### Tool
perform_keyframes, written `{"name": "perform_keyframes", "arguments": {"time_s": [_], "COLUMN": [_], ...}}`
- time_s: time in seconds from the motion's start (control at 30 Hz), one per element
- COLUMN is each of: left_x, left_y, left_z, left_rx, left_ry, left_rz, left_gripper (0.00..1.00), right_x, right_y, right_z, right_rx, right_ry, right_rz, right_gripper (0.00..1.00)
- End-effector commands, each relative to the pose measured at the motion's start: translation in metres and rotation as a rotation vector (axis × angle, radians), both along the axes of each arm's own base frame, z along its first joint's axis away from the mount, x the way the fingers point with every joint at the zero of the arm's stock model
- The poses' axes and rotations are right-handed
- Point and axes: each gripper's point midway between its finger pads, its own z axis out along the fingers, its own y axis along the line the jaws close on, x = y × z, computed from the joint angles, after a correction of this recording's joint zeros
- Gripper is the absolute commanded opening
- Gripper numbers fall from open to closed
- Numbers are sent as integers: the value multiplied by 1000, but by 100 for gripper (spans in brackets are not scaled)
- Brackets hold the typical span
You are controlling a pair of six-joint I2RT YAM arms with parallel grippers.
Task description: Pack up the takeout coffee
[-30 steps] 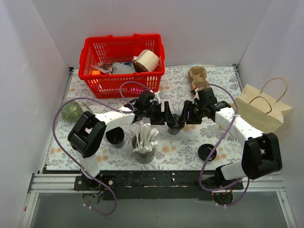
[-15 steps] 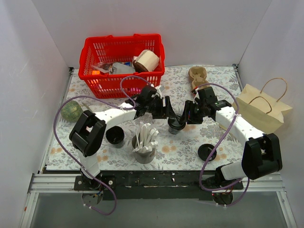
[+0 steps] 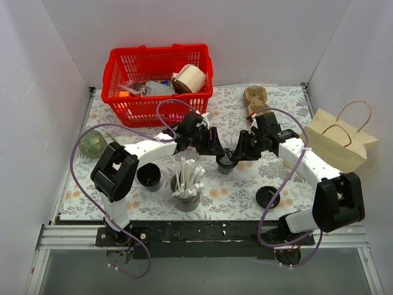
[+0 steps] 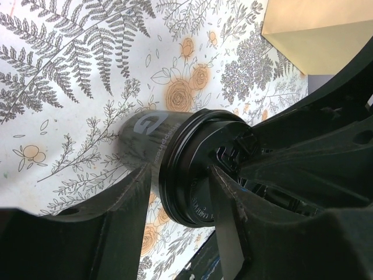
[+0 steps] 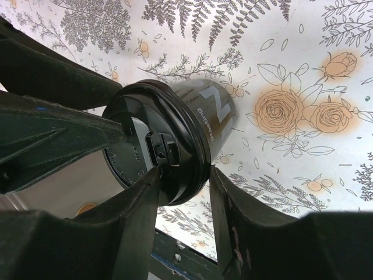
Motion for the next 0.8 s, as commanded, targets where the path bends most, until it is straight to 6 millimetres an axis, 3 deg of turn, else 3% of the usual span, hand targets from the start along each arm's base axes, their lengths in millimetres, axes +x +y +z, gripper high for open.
{"name": "perform_keyframes", "arguments": {"time_s": [0.0, 0.27, 0.6, 0.77], "left_x": [-5, -11, -17, -20], "left_y": [4, 10, 16, 20], "left_z": [-13, -26, -39, -44], "left_rx": [15, 42, 67, 74], "left_ry": [27, 45, 81, 100], "left_rz": [-18, -23, -7, 10], "left_gripper": [43, 45, 46, 44], "right_x": [1, 0, -6, -18], "right_y": [5, 4, -2, -4], "right_z": [3, -5, -40, -67], "right_rx": [24, 13, -7, 15], "right_ry": [-2, 16, -4, -11], "right_rz": [5, 12, 6, 27], "right_gripper": [46, 46, 33, 27]}}
